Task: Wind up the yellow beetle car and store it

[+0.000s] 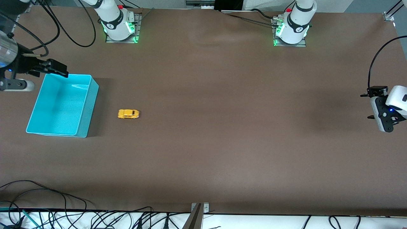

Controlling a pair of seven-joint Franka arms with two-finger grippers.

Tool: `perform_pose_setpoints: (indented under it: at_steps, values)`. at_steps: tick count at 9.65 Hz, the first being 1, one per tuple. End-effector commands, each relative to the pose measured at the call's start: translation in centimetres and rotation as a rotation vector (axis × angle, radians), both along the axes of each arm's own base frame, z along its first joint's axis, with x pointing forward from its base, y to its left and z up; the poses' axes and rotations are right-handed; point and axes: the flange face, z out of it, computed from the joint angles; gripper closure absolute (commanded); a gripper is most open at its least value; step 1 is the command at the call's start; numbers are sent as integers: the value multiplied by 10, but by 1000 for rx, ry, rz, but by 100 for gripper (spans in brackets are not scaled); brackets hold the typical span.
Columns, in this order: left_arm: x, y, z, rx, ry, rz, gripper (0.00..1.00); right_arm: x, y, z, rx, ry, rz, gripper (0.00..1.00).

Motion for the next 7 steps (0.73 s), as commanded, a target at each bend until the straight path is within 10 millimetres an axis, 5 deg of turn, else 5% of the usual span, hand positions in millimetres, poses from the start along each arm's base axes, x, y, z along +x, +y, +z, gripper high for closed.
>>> perform_pose_setpoints:
  at_steps: [1, 7]
  values:
    - [-7, -21, 33, 55, -14, 76, 0, 17, 4, -45, 51, 12, 223, 0]
    - [-23, -120, 103, 194, -89, 441, 0, 9, -5, -199, 177, -18, 1010, 0]
